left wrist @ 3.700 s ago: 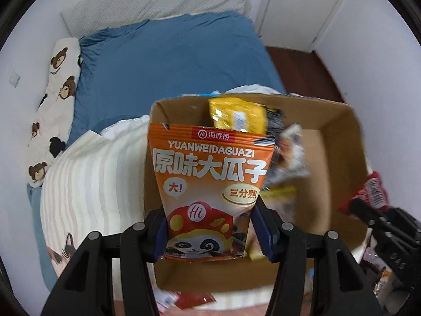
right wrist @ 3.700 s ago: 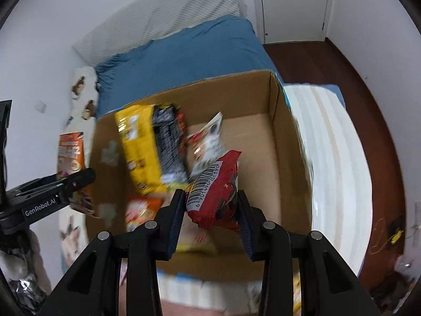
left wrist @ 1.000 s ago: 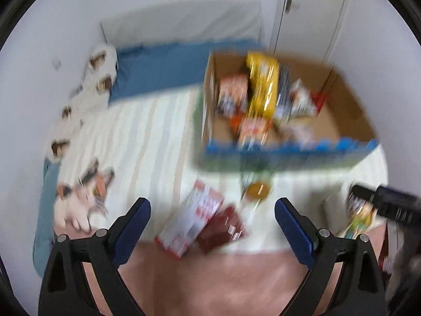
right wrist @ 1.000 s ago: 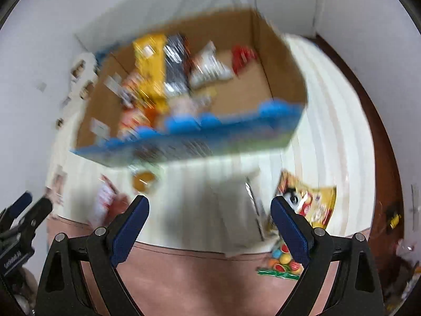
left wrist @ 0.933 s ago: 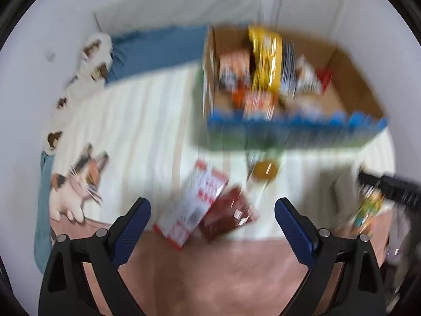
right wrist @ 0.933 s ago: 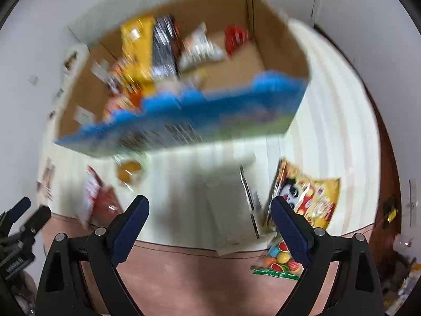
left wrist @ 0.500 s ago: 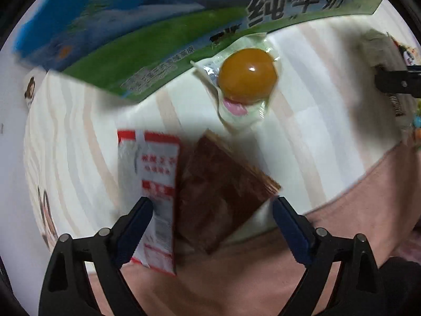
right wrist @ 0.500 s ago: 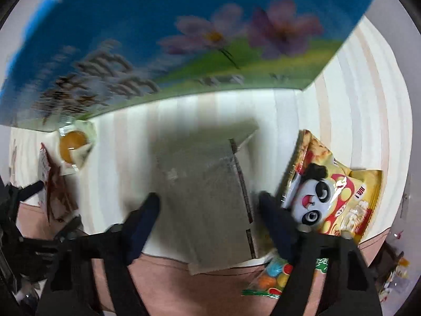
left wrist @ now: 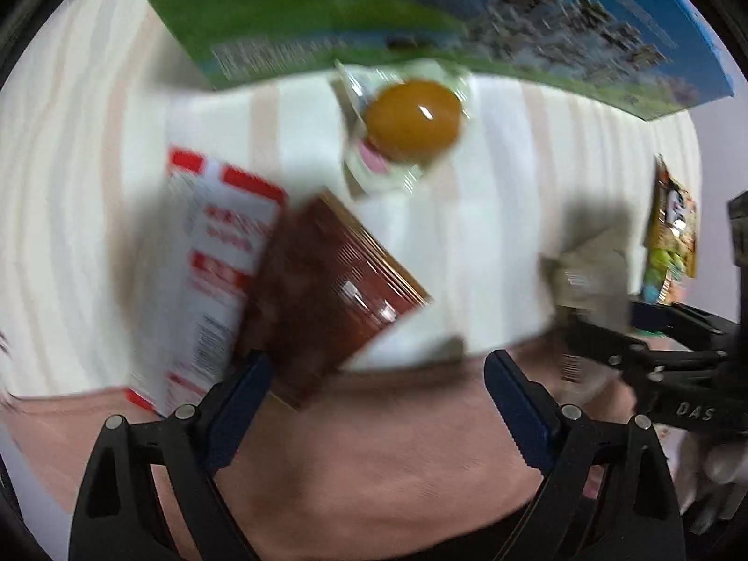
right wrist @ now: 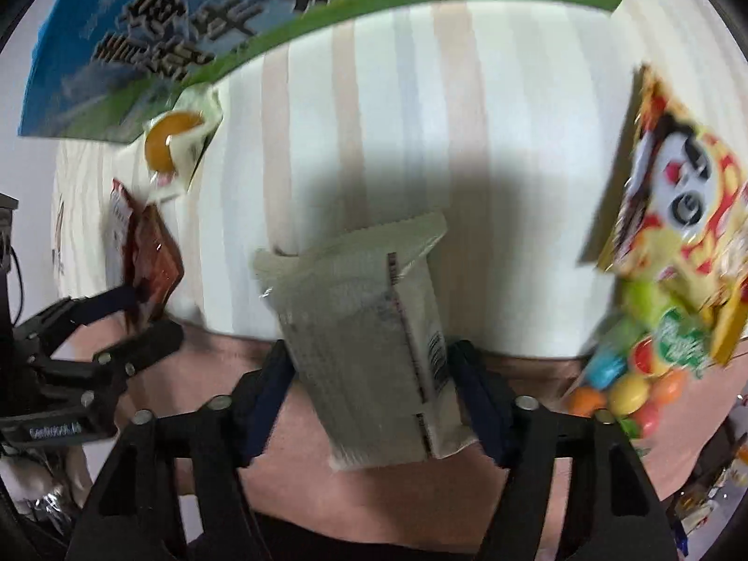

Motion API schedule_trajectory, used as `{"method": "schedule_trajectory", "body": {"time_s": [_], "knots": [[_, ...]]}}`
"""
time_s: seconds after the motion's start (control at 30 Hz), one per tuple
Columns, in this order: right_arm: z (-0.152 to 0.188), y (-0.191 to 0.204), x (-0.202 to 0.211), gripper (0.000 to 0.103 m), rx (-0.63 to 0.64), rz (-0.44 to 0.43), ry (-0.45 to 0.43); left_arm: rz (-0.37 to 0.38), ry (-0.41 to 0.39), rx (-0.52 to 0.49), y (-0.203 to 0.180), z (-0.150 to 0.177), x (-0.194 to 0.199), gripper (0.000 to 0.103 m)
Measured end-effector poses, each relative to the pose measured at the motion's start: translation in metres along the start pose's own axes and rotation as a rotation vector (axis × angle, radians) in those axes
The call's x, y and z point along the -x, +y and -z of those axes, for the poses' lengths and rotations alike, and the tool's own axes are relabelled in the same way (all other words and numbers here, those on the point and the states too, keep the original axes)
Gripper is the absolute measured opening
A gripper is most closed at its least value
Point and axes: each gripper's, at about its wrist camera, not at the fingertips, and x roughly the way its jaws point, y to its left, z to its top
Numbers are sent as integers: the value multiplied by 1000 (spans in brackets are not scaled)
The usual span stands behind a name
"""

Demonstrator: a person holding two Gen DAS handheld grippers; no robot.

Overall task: Organize snacks
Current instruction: 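Grasp the brown packet with the left tool while the right tool grasps the white packet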

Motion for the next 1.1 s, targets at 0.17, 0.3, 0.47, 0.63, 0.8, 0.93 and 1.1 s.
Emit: {"method": "schedule_trajectory", "body": {"time_s": [0.17, 0.3, 0.47, 0.63, 0.8, 0.93, 1.1], "knots": [[1, 0, 1, 80, 2, -12, -4, -68, -27, -68, -13, 6, 5, 93], [8, -3, 4, 80, 18, 5, -13, -242, -58, -248, -29, -4, 14, 93], [9, 5, -3, 80, 56, 46, -12, -389, 31, -401, -40, -14, -24, 93], [14, 10, 2, 68, 84, 99, -64, -329, -14, -346, -55, -6, -10, 66], [26, 4, 2, 67, 51, 39, -42, -101, 48, -124, -56, 15, -12, 66], [29, 0, 0, 67, 36, -6, -20, -26, 29, -62, -57, 27, -11, 66], [30, -11, 4, 67, 17, -28, -15, -268, -20, -191, -45, 27, -4, 67]]}}
